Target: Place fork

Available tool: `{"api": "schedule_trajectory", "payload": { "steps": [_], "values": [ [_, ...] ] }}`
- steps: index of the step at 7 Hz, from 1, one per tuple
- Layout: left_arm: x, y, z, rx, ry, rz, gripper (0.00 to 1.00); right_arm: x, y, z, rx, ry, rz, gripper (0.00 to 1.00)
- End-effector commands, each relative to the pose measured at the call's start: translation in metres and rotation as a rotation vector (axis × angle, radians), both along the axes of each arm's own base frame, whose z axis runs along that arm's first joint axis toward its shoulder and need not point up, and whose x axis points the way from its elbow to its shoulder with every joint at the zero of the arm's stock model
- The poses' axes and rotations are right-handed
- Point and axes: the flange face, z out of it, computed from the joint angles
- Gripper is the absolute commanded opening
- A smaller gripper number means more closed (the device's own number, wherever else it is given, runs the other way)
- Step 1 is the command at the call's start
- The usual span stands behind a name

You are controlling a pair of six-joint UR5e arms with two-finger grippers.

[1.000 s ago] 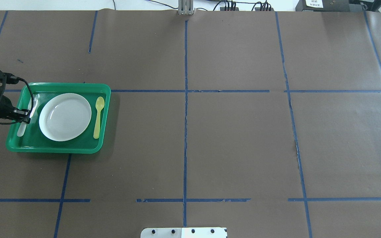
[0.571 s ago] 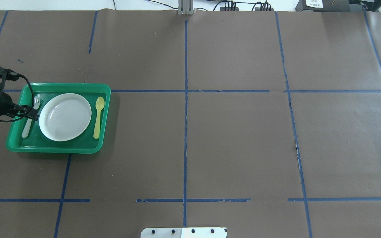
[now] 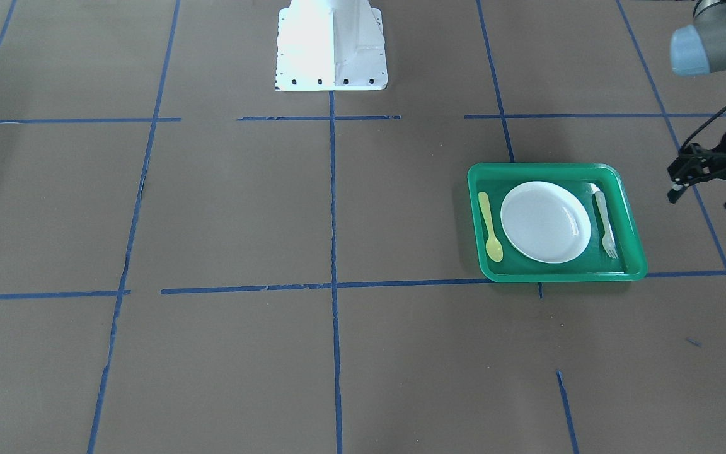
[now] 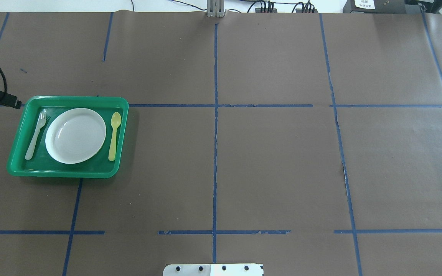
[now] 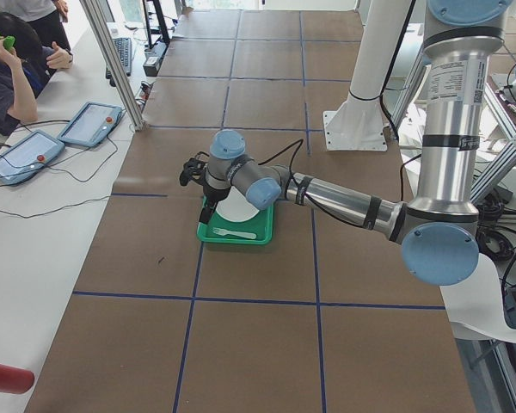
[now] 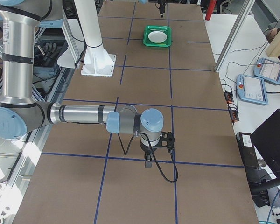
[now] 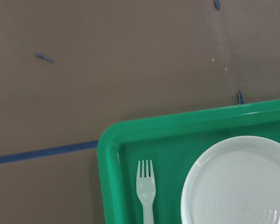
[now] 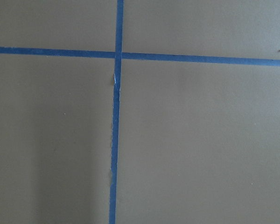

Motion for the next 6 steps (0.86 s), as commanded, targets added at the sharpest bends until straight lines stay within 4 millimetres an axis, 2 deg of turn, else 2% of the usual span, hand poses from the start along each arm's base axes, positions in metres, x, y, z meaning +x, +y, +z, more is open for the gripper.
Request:
{"api": "schedule_trajectory", "payload": {
  "steps": [1, 2, 3, 4, 5, 6],
  "values": [
    [-0.077, -0.001, 0.043, -0.101, -0.047, -0.016, 1.0, 0.0, 0.0, 0.0, -0.001, 0.0, 0.001, 1.0],
    [-0.117, 0.001, 0.072, -0.187, -0.093, -0.011, 1.0, 0.0, 0.0, 0.0, 0.0, 0.0, 0.0, 1.0],
    [-0.134, 0.008, 0.095, -0.228, -0.134, 0.076, 1.0, 0.0, 0.0, 0.0, -0.001, 0.0, 0.001, 1.0],
    [-0.154, 0.02, 0.106, -0.273, -0.128, 0.086, 1.0, 0.0, 0.0, 0.0, 0.0, 0.0, 0.0, 1.0],
    [-0.154, 0.043, 0.129, -0.315, -0.098, 0.09, 1.0, 0.0, 0.0, 0.0, 0.0, 0.0, 0.0, 1.0],
    [-0.148, 0.063, 0.141, -0.336, -0.008, 0.106, 1.0, 0.0, 0.0, 0.0, 0.0, 0.0, 0.0, 1.0]
  ]
}}
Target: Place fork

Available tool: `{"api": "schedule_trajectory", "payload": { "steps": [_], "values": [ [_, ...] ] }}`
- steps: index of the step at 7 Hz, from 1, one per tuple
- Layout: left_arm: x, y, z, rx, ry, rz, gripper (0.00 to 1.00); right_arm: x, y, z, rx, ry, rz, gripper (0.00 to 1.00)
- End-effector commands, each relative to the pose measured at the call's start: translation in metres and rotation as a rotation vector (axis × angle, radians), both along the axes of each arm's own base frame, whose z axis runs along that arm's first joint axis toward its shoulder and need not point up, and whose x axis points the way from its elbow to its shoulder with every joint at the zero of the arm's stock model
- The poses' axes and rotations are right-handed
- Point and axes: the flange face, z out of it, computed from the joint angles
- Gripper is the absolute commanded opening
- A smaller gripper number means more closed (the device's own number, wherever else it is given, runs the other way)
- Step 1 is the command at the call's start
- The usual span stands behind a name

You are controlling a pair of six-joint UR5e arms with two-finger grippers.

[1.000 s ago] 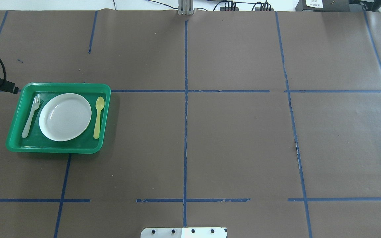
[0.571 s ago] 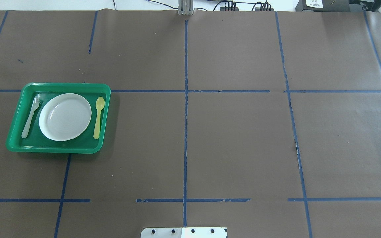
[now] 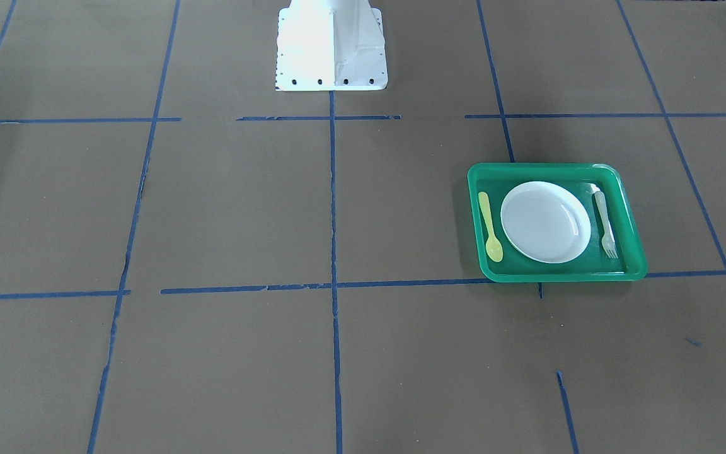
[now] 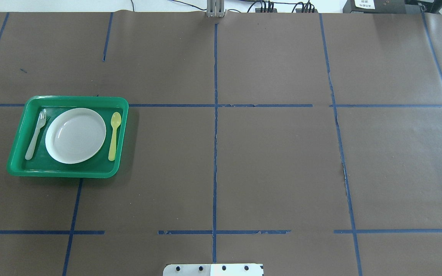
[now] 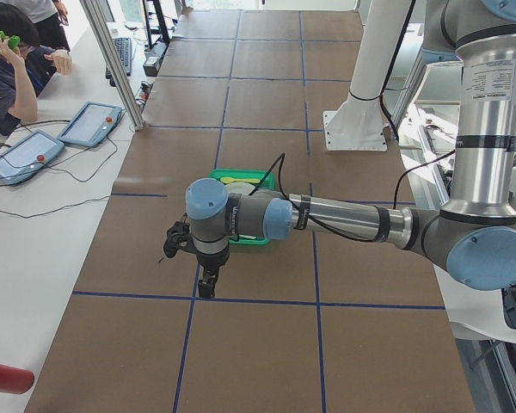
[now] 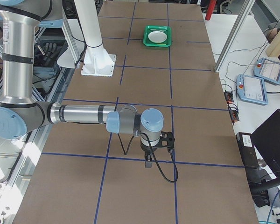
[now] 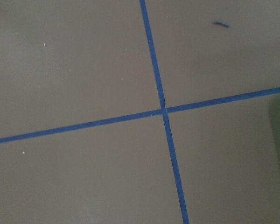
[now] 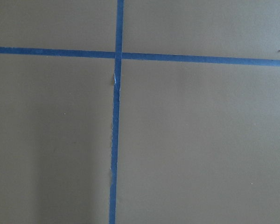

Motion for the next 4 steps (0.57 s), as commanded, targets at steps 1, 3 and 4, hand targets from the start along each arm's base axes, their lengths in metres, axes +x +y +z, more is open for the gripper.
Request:
{"api": "schedule_trajectory", "payload": {
  "steps": [1, 3, 4],
  "values": [
    [0.0025, 0.0241, 0.0185, -0.043, 0.085, 0.0, 1.0, 0.0, 0.0, 0.0, -0.001, 0.0, 0.001, 1.0],
    [0.003, 0.0238, 0.0225, -0.051, 0.083, 0.0, 1.0, 0.0, 0.0, 0.0, -0.001, 0.0, 0.001, 1.0],
    [0.003, 0.0238, 0.0232, -0.054, 0.083, -0.002, 1.0, 0.0, 0.0, 0.0, -0.001, 0.0, 0.001, 1.0]
  ]
}}
